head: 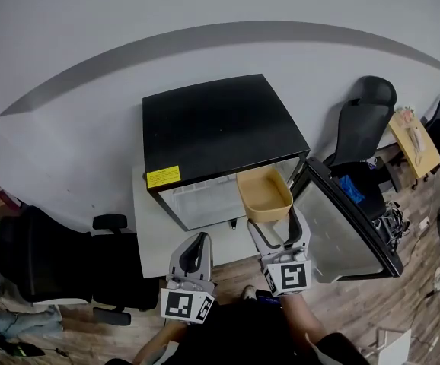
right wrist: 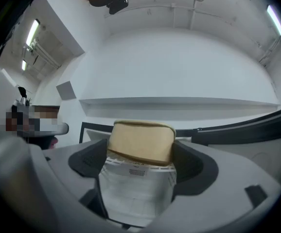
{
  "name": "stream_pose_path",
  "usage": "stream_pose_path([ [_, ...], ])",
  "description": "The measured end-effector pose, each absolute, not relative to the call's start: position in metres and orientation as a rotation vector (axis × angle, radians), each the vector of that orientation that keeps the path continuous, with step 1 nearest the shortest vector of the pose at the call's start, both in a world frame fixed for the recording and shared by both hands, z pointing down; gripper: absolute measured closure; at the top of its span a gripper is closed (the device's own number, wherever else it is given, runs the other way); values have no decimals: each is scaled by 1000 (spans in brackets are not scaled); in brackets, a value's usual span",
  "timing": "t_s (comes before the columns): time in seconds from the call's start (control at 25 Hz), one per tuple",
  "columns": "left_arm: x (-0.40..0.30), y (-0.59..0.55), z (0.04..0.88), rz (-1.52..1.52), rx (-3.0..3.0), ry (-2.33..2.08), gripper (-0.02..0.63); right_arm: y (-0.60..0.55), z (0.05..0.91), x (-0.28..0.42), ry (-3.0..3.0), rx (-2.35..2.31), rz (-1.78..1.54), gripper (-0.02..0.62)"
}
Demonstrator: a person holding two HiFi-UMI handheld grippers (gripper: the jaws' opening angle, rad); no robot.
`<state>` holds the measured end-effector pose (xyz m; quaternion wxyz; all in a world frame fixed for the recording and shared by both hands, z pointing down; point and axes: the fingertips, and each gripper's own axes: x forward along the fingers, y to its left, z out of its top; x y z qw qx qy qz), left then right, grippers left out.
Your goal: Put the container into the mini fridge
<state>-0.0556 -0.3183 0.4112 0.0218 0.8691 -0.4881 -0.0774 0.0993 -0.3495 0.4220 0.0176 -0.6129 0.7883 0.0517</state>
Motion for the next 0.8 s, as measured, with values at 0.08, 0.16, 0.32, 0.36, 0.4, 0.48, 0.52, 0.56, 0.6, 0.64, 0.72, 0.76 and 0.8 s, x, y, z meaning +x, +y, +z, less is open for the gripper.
stream_pose_path([
  [0.08, -57, -326, 412, -247, 2693, -1497, 591, -362, 424, 98, 2443, -1922, 181, 153],
  [0.16, -57, -331, 413, -243, 2693, -1488, 591, -373, 429, 98, 2440, -1939, 189, 153],
  [0.32, -57, -336, 413, -245, 2701, -1475, 591, -392, 446, 101, 2447, -1972, 150, 152],
  [0.36, -57, -336, 413, -246, 2699, -1475, 591, -396, 451, 103, 2449, -1977, 137, 153],
  [0.4, -57, -337, 414, -248, 2696, -1474, 591, -399, 454, 104, 2451, -1983, 127, 153],
  [0.48, -56, -338, 415, -248, 2692, -1470, 591, -405, 460, 106, 2455, -1995, 118, 152],
  [0.52, -54, -339, 415, -249, 2693, -1469, 591, -408, 463, 108, 2458, -2001, 116, 152],
  [0.56, -53, -339, 416, -250, 2693, -1469, 591, -412, 466, 109, 2462, -2009, 113, 152],
  [0.6, -52, -339, 416, -250, 2691, -1470, 591, -415, 469, 111, 2466, -2017, 108, 152],
  [0.64, -52, -338, 417, -250, 2688, -1471, 591, -419, 473, 113, 2469, -2024, 101, 152],
  [0.72, -52, -338, 418, -247, 2682, -1476, 591, -426, 479, 115, 2476, -2033, 88, 152],
  [0.76, -52, -338, 418, -246, 2681, -1478, 591, -430, 481, 115, 2479, -2036, 82, 152],
  [0.8, -53, -338, 418, -245, 2680, -1482, 591, -435, 483, 116, 2482, -2038, 74, 152],
])
